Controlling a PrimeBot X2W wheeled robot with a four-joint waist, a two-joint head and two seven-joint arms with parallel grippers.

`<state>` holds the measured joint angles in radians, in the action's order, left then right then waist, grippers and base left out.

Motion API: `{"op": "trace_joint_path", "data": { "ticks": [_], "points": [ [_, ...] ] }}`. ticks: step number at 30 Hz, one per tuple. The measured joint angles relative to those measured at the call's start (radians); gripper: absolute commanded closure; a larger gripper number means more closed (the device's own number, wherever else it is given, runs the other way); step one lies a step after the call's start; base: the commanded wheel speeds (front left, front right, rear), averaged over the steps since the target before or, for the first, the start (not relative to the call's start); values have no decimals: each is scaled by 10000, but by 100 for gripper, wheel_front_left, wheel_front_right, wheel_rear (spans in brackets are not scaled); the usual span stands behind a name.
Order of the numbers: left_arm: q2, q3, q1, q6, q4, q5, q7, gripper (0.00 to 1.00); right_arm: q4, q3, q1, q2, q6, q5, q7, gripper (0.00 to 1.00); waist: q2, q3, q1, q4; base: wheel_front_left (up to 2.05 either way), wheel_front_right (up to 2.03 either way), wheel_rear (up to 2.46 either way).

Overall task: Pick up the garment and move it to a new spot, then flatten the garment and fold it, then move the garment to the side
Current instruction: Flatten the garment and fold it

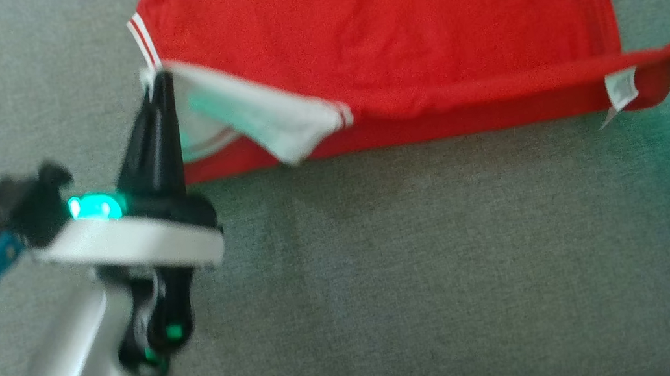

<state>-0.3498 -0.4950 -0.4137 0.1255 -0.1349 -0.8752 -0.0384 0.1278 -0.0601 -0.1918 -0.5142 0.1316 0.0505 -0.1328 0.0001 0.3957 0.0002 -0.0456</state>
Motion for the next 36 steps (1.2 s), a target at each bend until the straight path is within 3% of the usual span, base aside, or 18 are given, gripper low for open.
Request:
{"op": "trace_joint_path", "data": {
  "ticks": [10, 11, 12, 13, 14, 15, 16, 20, 26, 30, 36],
  "points": [
    [324, -35, -2531, -295, 1666, 408, 360, 100, 1630, -1218, -2517, -397, 0, -265, -376, 100, 0, 813, 0, -104, 0, 0, 0],
    [368, -56, -2716, -301, 1854, 474, 370, 92, 1808, -1342, -2733, -408, 0, -314, -453, 100, 0, 885, 0, -111, 0, 0, 0],
    [416, -79, -2874, -337, 2040, 499, 370, 71, 1994, -1459, -2939, -412, 0, -334, -472, 100, 0, 951, 0, -117, 0, 0, 0],
    [460, -102, -3008, -387, 2215, 520, 366, 21, 2176, -1563, -3125, -414, 0, -341, -510, 83, 0, 1011, 0, -121, 0, 0, 0],
    [510, -109, -3116, -389, 2395, 581, 307, 0, 2355, -1643, -3296, -414, 0, -360, -568, 25, 0, 1064, 0, -124, 0, 0, 0],
    [564, -109, -3199, -387, 2571, 617, 201, 0, 2522, -1703, -3444, -414, 0, -395, -593, 25, -1, 1105, 0, -125, 0, 0, 0],
    [594, -113, -3246, -389, 2698, 683, 94, 0, 2654, -1726, -3568, -407, 0, -407, -662, 0, -1, 1135, 0, -124, 0, 0, 0],
    [570, -230, -3149, -337, 2999, 1189, -449, 0, 2974, -1728, -3825, -326, 0, -403, -907, 0, -1, 1114, -1, -142, 0, 0, 0],
    [211, -395, -1792, 579, 3018, 2125, -1294, 0, 3198, -1542, -3628, 2, 0, -401, -1110, 0, 0, 764, -3, -198, 0, 0, 0],
    [36, -777, -904, 1162, 3453, 2504, -999, 0, 3235, -1398, -3249, 127, 0, -397, -1151, 0, 0, 564, -5, -212, 0, 0, 0],
    [-155, -780, -871, 1814, 3979, 2600, -322, 0, 3273, -1400, -3085, 339, 0, -316, -1152, 0, 0, 543, -4, -317, 0, 0, 0]
  ]
}}
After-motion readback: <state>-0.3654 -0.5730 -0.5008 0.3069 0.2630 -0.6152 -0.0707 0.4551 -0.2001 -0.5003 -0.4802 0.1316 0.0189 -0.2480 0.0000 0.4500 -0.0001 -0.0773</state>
